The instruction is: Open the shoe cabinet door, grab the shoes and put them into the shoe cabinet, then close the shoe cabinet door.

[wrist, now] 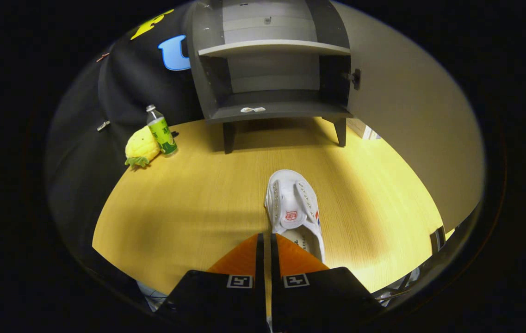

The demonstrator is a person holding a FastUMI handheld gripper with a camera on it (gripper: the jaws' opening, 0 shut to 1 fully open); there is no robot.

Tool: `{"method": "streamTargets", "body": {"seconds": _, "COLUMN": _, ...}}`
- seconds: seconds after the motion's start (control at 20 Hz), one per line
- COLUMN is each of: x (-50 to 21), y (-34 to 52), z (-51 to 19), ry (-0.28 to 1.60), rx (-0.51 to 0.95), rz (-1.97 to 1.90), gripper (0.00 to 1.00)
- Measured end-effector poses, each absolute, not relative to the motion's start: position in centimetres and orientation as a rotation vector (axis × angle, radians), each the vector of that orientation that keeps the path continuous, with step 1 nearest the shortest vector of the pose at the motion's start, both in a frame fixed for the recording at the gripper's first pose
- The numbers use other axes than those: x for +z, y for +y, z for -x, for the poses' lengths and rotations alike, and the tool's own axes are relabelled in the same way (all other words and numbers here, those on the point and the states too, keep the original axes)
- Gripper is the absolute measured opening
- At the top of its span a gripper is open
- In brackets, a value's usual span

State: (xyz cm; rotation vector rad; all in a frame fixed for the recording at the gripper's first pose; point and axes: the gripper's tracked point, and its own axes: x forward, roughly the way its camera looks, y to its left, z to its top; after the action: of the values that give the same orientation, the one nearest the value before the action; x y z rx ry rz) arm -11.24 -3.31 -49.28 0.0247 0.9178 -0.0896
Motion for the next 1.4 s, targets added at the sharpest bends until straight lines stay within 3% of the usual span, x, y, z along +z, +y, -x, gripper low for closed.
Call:
{"method": "streamTargets", "body": {"seconds": 0.7, "x": -55.1, "y": -4.3, "z": 9.3, "ry": 1.012, "rx": -0.125, "rz": -0.029, "gripper": 0.10}}
{"method": "streamTargets", "body": {"seconds": 1.3, "x": -54.4, "y": -4.6, "z": 7.2, "ry": 0.983, "rx": -0.119, "rz": 0.000, "gripper": 0.13}}
{"method": "streamTargets", "body": {"seconds": 1.35, "x": -55.7, "y": -4.6, "z": 7.3, "ry": 0.981, "rx": -0.121, "rz": 0.003, "gripper": 0.05}}
{"method": "streamTargets", "body": {"seconds": 1.4, "x": -55.9, "y": -4.6, "z": 7.4, "ry": 0.983, "rx": -0.122, "rz": 0.012, "gripper": 0.05}}
